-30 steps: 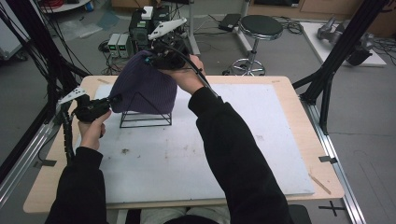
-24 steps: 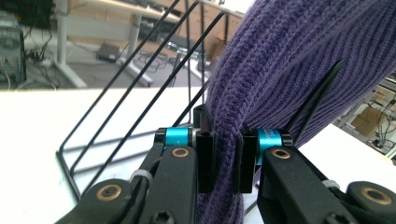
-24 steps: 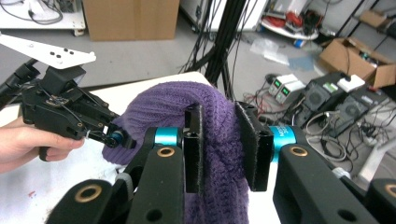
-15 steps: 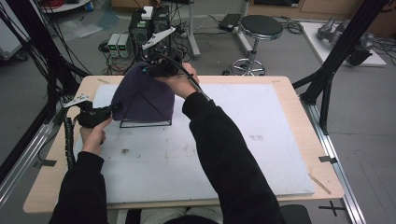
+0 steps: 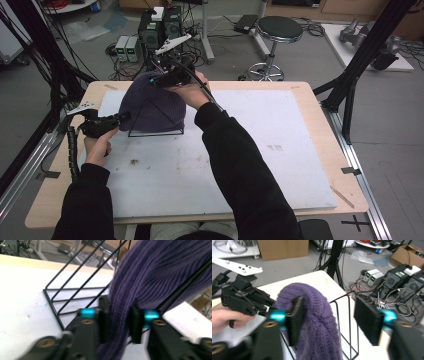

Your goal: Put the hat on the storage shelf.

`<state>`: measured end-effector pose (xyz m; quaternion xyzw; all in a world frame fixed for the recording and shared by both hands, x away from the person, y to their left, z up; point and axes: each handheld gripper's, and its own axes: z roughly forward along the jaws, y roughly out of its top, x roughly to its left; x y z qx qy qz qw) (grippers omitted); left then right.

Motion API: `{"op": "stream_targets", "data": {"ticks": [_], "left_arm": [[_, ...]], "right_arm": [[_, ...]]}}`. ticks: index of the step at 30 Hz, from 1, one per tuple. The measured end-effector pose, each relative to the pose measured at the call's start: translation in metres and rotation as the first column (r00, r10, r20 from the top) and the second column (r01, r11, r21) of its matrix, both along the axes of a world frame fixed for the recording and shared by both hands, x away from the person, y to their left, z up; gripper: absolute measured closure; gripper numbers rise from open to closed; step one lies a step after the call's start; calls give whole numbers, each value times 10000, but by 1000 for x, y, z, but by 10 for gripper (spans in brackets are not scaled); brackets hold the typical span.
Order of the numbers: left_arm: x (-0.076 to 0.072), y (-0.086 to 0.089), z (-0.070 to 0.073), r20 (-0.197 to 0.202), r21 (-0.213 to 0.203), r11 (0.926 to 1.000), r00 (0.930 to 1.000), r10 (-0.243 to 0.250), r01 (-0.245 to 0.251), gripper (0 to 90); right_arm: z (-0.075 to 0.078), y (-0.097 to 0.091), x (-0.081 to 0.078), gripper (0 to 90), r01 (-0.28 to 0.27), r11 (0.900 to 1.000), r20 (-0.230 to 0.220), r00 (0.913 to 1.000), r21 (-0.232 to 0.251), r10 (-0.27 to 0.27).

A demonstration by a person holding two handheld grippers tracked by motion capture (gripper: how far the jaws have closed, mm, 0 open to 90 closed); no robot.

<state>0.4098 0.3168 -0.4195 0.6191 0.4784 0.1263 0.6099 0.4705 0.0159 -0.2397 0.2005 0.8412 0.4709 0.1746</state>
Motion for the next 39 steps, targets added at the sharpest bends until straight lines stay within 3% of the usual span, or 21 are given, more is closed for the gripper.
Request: {"op": "stream_targets", "data": {"ticks": [3, 5, 10, 13, 16, 20, 25, 27, 30, 33, 34, 36, 39], "left_arm": [[-2, 0, 3, 118, 146, 9999, 9999, 15, -17, 561], [-4, 0, 5, 214, 267, 9996, 9998, -8, 3, 511], [-9, -3, 13, 556, 319, 9995, 9984, 59, -77, 394], [-14, -4, 18, 905, 298, 9992, 9956, 230, -258, 338], [-21, -4, 24, 1473, 34, 9970, 9862, 756, -769, 285], [-30, -1, 27, 1852, -154, 9916, 9742, 1287, -1281, 246], [-38, 1, 27, 1911, -275, 9861, 9674, 1663, -1640, 213], [-40, 1, 27, 1835, -404, 9861, 9689, 1659, -1611, 204], [-43, -3, 28, 1814, -44, 9850, 9685, 1705, -1725, 182], [-47, -8, 31, 2017, -2, 9851, 9648, 1687, -1722, 181], [-48, -10, 32, 2057, 62, 9850, 9642, 1674, -1723, 181], [-50, -15, 33, 2228, 188, 9828, 9590, 1752, -1840, 181], [-53, -19, 34, 2415, 192, 9791, 9512, 1919, -2024, 181]], "right_arm": [[1, -8, 2, 300, 84, 9998, -392, 9992, 189, -77], [3, -13, 0, 274, 180, 9989, -389, 9991, 426, -164], [5, -26, -6, 202, 653, 9950, 165, 9976, 752, -667], [6, -39, -11, 167, 1224, 9868, 640, 9895, 1059, -1296], [6, -57, -13, 118, 1672, 9754, 559, 9827, 1434, -1766], [7, -86, -18, 118, 2185, 9536, 621, 9698, 2071, -2357], [8, -124, -27, 116, 2752, 9229, 968, 9457, 2691, -3102], [5, -138, -31, 116, 3062, 9098, 975, 9338, 2801, -3443], [-4, -161, -37, 116, 3377, 8936, 976, 9199, 2957, -3799], [-12, -182, -46, 117, 3718, 8685, 827, 9045, 3277, -4184], [-15, -191, -51, 117, 3893, 8545, 825, 8939, 3440, -4405], [-19, -204, -59, 118, 4047, 8386, 794, 8838, 3646, -4611], [-26, -220, -68, 118, 4223, 8263, 829, 8718, 3727, -4829]]}}
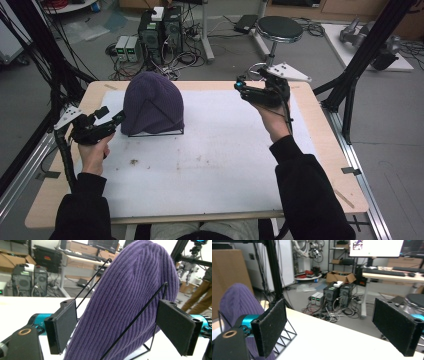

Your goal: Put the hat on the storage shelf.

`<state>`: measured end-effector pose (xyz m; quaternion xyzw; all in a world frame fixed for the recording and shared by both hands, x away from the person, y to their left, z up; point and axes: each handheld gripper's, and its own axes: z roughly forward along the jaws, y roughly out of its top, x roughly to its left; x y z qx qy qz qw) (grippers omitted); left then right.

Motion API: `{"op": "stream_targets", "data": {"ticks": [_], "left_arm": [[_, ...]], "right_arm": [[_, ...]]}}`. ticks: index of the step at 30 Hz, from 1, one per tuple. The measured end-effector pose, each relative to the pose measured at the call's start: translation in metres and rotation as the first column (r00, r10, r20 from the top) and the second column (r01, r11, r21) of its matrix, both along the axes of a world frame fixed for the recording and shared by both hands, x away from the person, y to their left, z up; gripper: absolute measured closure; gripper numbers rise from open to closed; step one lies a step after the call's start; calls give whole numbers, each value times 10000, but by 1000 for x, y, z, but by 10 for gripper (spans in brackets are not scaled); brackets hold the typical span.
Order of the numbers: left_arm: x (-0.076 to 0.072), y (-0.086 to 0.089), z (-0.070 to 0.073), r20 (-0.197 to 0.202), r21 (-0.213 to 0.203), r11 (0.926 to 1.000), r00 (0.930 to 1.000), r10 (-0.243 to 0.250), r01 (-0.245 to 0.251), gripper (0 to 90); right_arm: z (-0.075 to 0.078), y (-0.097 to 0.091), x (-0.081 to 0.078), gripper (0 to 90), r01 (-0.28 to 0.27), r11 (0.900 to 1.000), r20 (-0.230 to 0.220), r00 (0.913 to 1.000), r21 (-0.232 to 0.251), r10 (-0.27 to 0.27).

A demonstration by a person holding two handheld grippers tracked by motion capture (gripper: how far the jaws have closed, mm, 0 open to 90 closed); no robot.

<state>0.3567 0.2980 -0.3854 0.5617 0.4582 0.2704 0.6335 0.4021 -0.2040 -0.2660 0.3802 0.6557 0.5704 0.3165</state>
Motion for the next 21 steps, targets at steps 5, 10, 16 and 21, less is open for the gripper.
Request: {"op": "stream_targets", "data": {"ticks": [5, 10, 16, 21], "left_arm": [[-4, -5, 0, 148, -38, 9998, 9997, 197, -197, 178], [-8, -3, -1, 86, 270, 9992, 9996, 281, -284, 172], [-15, -1, 0, 221, 233, 9985, 9986, 488, -493, 172], [-19, -2, 2, 347, 363, 9975, 9977, 588, -601, 172]], "right_arm": [[-15, -22, -15, 117, 47, 10000, 57, 10000, -12, -47], [-30, -37, -23, 118, 139, 9999, 5, 9999, -55, -139], [-42, -51, -30, 120, 423, 9990, 24, 9991, 161, -423], [-50, -60, -37, 120, 706, 9973, 12, 9975, 219, -707]]}}
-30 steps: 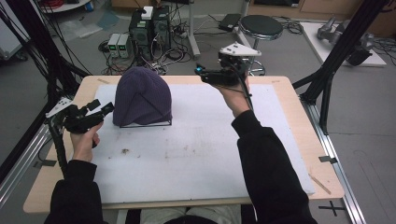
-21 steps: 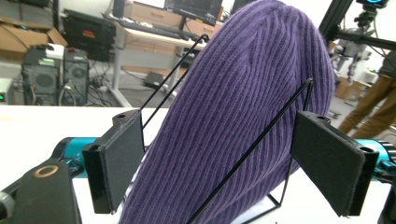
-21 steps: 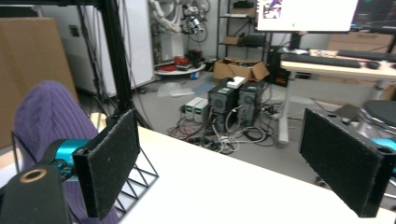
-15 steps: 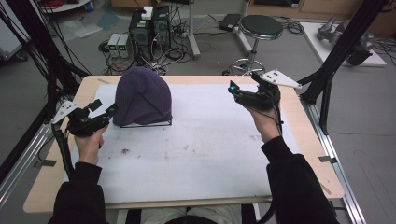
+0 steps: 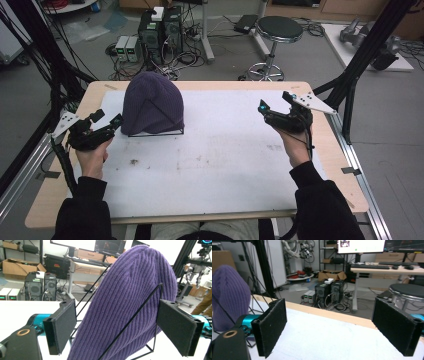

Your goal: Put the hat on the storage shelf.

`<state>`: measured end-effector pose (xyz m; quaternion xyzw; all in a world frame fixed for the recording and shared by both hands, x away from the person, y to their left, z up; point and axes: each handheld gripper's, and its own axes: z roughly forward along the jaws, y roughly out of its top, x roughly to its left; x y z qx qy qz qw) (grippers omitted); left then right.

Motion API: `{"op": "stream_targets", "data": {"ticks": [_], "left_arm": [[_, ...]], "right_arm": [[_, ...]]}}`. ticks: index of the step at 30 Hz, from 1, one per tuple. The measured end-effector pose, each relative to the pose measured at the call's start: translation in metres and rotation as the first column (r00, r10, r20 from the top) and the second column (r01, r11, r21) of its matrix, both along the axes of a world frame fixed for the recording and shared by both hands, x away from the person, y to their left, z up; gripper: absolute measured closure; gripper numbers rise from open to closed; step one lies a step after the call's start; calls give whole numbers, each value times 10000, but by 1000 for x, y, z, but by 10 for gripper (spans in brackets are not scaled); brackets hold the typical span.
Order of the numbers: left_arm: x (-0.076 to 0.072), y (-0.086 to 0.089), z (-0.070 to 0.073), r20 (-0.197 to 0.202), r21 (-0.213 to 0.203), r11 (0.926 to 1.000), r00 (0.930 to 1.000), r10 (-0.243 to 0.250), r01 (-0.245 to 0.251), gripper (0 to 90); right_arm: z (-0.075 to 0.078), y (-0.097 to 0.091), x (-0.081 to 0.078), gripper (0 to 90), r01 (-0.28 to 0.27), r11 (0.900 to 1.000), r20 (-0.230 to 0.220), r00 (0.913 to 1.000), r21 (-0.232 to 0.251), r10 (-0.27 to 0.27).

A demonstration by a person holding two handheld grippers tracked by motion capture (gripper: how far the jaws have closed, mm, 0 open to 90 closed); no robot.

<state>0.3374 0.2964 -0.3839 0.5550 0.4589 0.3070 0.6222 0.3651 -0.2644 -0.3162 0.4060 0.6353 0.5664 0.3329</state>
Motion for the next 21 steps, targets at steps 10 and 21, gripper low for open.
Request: {"op": "stream_targets", "data": {"ticks": [10, 21], "left_arm": [[-13, 0, -4, 204, 159, 9958, 9957, 899, -902, 167], [-21, 1, -17, 94, 216, 9959, 9961, 879, -881, 167]], "right_arm": [[-18, -21, -17, 120, 740, 9965, 122, 9971, 390, -745], [-47, -37, -32, 120, 1217, 9922, 36, 9925, 264, -1219]]}}
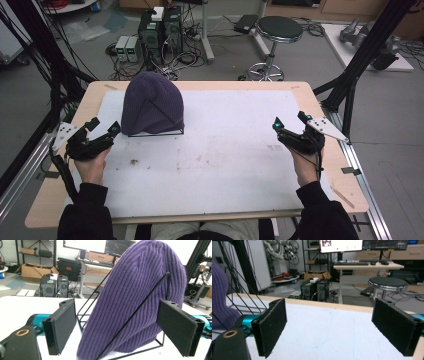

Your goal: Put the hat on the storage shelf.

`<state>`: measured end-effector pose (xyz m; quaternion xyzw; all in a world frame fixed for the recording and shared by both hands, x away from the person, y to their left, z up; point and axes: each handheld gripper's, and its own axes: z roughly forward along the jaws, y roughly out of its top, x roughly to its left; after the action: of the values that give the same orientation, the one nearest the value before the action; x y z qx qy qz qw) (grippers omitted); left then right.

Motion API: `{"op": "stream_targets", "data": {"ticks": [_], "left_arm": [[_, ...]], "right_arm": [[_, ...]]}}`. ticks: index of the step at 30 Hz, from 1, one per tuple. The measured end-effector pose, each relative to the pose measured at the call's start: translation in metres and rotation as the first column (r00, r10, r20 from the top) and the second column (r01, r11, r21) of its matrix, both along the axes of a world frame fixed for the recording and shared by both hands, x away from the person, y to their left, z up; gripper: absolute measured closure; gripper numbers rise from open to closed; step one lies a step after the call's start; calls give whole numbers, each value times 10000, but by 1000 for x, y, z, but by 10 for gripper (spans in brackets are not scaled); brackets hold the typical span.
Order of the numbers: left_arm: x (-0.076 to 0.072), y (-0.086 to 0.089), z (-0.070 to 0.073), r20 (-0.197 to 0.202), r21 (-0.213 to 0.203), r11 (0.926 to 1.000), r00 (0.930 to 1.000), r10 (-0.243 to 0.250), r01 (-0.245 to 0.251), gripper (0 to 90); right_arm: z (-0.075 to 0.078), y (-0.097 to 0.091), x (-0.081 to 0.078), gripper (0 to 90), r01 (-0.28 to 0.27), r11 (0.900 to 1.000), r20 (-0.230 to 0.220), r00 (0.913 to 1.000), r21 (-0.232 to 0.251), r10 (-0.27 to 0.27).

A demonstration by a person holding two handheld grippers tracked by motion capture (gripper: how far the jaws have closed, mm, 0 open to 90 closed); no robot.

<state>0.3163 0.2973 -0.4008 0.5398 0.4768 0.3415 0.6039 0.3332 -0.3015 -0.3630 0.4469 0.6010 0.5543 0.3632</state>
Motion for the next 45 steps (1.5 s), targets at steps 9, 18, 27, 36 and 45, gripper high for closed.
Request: {"op": "stream_targets", "data": {"ticks": [9, 18, 27, 36, 45], "left_arm": [[-11, 2, -10, -44, 70, 9997, 9997, 240, -240, 167], [-20, 1, -15, -19, 173, 9988, 9989, 468, -468, 167], [-30, 2, -29, -165, 179, 9979, 9979, 625, -622, 167], [-35, 5, -30, -71, -39, 9971, 9971, 755, -756, 167], [-37, 7, -33, -106, -49, 9975, 9975, 699, -699, 168]], "right_arm": [[-12, -5, -6, 120, 359, 9992, 46, 9993, 164, -360], [-35, -11, -13, 120, 650, 9950, -143, 9978, 760, -640], [-58, -14, -22, 120, 987, 9930, -32, 9951, 657, -987], [-59, -11, -26, 120, 1106, 9937, 247, 9935, 184, -1111], [-60, -5, -31, 120, 879, 9943, 706, 9940, -602, -836]]}}
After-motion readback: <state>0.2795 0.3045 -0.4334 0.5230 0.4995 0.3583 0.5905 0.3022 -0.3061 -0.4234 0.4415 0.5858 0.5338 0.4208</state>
